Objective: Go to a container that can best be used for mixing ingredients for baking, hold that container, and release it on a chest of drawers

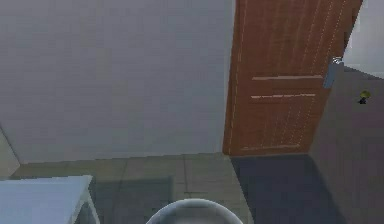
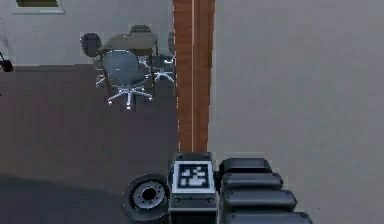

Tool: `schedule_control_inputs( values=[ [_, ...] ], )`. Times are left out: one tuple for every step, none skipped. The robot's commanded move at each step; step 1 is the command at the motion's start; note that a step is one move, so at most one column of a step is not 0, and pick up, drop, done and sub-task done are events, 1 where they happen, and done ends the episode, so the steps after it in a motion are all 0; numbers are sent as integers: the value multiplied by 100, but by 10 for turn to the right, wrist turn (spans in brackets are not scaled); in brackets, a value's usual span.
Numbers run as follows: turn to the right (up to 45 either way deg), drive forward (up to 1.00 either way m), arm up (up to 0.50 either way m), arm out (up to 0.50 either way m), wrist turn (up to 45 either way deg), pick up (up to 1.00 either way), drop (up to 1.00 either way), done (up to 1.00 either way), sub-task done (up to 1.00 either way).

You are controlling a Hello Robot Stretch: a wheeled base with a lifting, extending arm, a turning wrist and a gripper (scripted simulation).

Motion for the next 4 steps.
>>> schedule_control_inputs(
  values=[
    [450, 0, 0, 0, 0, 0, 0, 0, 0],
    [30, 0, 0, 0, 0, 0, 0, 0, 0],
    [-180, 0, 0, 0, 0, 0, 0, 0, 0],
    [0, 20, 0, 0, 0, 0, 0, 0, 0]
  ],
)
